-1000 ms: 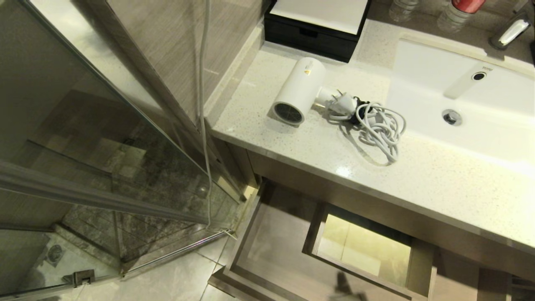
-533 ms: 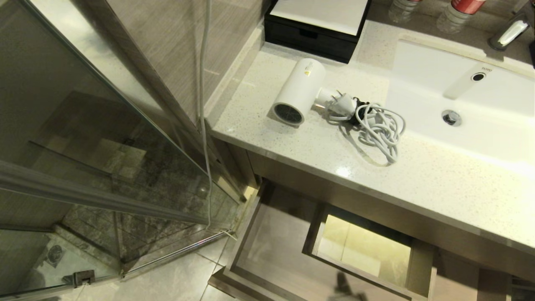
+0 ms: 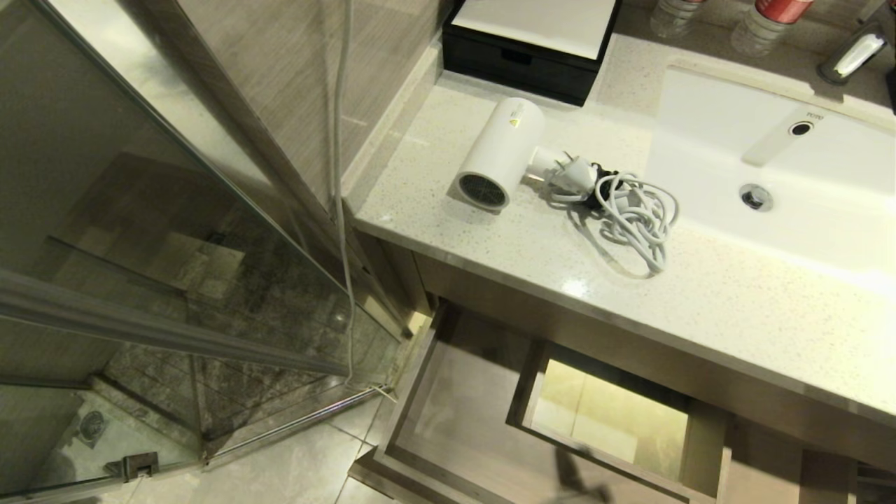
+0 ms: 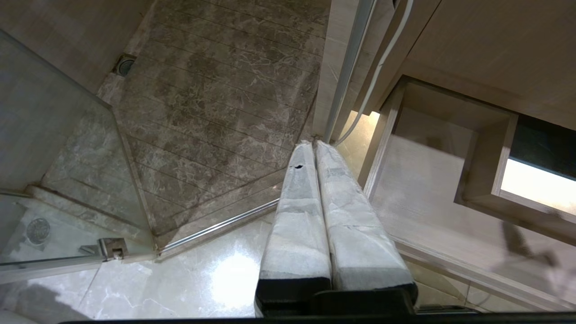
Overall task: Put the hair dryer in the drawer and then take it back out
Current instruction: Pick up the hairdryer
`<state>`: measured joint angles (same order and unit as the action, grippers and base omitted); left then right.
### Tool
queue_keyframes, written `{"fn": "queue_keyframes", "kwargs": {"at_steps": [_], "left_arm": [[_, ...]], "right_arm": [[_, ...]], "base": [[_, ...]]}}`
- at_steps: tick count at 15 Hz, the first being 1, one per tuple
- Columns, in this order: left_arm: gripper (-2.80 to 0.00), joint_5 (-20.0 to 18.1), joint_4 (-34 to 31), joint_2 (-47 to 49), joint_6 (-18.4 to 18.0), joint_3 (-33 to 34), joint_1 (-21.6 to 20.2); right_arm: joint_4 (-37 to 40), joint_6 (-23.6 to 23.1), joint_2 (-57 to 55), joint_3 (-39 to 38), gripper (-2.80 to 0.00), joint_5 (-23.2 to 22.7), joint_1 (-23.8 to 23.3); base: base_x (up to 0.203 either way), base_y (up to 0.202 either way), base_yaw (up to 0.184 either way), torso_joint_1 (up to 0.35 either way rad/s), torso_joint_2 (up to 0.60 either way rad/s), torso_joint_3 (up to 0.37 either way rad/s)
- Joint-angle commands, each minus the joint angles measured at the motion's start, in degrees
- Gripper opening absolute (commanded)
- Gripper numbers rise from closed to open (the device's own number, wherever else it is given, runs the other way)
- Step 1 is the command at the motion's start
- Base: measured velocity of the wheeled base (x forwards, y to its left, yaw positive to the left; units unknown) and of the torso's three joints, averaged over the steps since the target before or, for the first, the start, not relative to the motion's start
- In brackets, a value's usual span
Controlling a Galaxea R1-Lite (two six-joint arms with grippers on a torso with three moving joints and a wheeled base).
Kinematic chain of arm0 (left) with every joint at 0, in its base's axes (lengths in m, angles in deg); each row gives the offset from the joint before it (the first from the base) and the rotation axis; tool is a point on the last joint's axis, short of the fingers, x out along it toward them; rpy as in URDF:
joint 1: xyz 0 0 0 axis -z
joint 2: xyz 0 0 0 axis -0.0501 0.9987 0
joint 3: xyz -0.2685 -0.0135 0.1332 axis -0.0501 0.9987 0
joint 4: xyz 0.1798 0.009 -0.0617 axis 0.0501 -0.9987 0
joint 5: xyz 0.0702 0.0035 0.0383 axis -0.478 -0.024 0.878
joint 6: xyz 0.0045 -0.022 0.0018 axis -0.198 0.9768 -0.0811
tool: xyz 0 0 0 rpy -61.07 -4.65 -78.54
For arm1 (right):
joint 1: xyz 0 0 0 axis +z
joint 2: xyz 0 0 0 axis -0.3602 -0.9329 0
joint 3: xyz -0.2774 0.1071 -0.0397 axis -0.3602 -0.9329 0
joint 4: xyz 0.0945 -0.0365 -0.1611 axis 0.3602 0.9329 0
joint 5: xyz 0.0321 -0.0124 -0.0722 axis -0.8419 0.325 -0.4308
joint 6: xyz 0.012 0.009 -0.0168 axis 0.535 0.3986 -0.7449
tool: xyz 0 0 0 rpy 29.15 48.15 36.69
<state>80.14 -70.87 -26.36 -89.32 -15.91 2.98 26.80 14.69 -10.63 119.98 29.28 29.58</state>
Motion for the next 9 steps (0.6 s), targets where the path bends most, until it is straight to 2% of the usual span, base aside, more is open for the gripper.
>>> {"fn": "queue_keyframes", "kwargs": {"at_steps": [1,3,5,9], "left_arm": [[-2.8,0.01,0.0,0.0,0.0,0.09,-0.02],[-2.8,0.01,0.0,0.0,0.0,0.09,-0.02],[-2.8,0.01,0.0,0.0,0.0,0.05,-0.02],[-2.8,0.01,0.0,0.0,0.0,0.09,-0.02]], "right_arm": [[15.04,-0.17,-15.56,22.37,-2.8,-3.5,0.87],[22.75,-0.83,-30.58,33.61,-2.8,-8.88,3.93],[27.25,-3.08,-42.54,40.97,-2.8,-12.6,7.99],[32.95,-13.29,-60.63,50.59,-2.8,-19.86,18.28]], "base": [[0.0,0.0,0.0,0.0,0.0,0.0],[0.0,0.0,0.0,0.0,0.0,0.0],[0.0,0.0,0.0,0.0,0.0,0.0],[0.0,0.0,0.0,0.0,0.0,0.0]]}}
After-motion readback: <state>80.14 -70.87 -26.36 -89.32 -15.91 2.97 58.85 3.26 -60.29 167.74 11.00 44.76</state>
